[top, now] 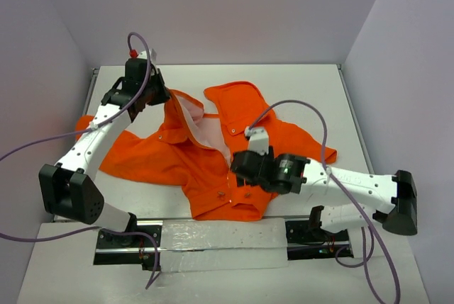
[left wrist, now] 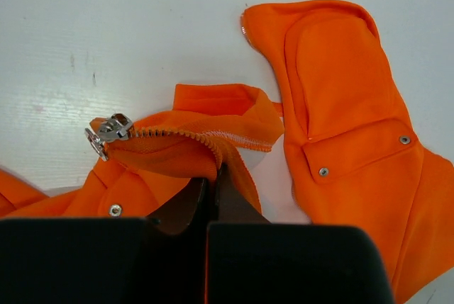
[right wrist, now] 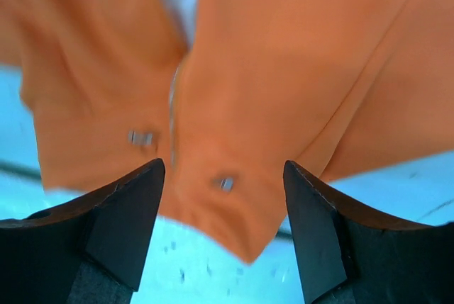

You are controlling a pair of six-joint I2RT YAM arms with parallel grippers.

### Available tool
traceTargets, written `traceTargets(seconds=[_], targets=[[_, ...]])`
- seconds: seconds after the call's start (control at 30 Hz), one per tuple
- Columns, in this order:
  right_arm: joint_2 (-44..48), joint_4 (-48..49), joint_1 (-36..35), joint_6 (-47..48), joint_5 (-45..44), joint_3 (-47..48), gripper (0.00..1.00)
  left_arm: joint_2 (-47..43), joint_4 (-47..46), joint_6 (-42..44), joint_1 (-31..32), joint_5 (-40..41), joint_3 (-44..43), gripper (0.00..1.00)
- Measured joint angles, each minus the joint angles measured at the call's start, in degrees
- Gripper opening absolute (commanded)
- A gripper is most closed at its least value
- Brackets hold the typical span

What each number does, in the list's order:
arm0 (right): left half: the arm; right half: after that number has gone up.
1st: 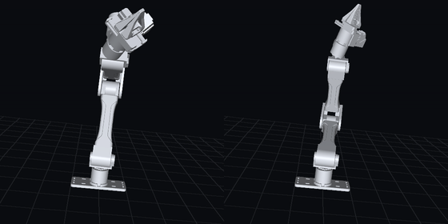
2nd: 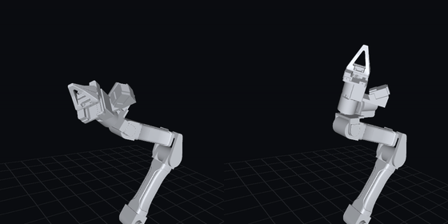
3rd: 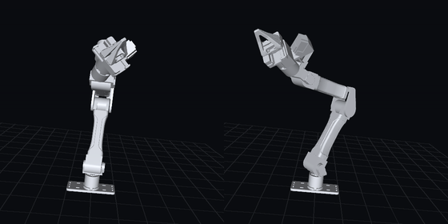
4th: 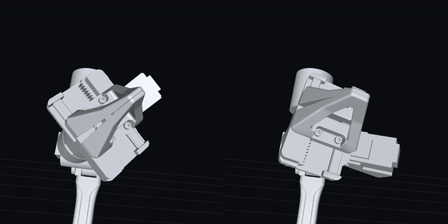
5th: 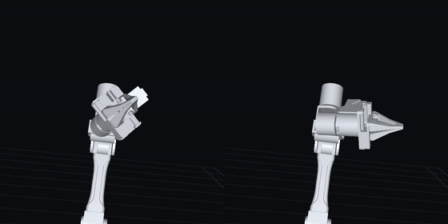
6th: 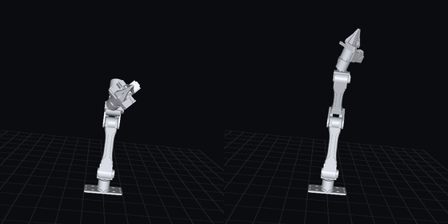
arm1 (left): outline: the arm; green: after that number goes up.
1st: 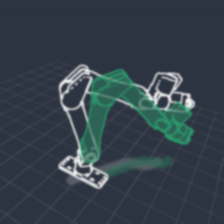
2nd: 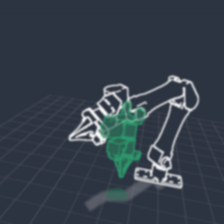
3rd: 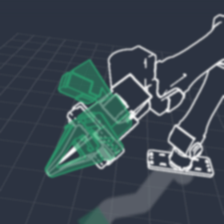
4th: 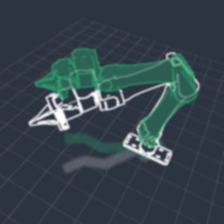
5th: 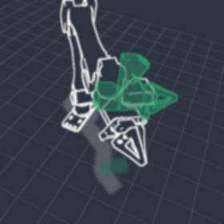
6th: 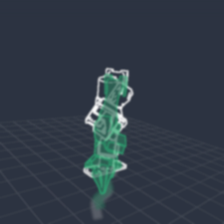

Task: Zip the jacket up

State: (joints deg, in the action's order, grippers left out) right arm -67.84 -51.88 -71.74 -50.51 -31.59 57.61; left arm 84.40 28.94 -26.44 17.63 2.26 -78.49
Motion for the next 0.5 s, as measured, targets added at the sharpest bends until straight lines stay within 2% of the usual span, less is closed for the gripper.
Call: traceTargets(seconds=[0.13, 0.37, 0.43, 0.47, 0.5], targets=[[0.51, 5.76, 11.26, 7.84, 2.58, 1.60, 0.73, -1.32, -0.87, -0.92, 0.96, -0.57, 4.04, 0.00], [-1.26, 15.26, 18.81, 15.45, 10.42, 6.88, 0.73, -0.41, -0.49, -1.28, 9.14, -0.20, 4.26, 0.01], [-0.95, 16.62, 21.80, 16.12, 11.63, 6.88, 0.73, 1.87, -0.37, -1.39, 12.58, 0.60, 2.01, 0.17], [-0.68, 16.95, 23.45, 16.35, 12.12, 6.70, 0.73, 3.19, -0.37, -1.45, 14.29, 1.01, 0.78, 0.31], [-0.07, 17.29, 25.29, 16.49, 12.51, 6.17, 0.73, 4.72, -0.18, -1.55, 15.95, 1.46, -0.67, 0.56]])
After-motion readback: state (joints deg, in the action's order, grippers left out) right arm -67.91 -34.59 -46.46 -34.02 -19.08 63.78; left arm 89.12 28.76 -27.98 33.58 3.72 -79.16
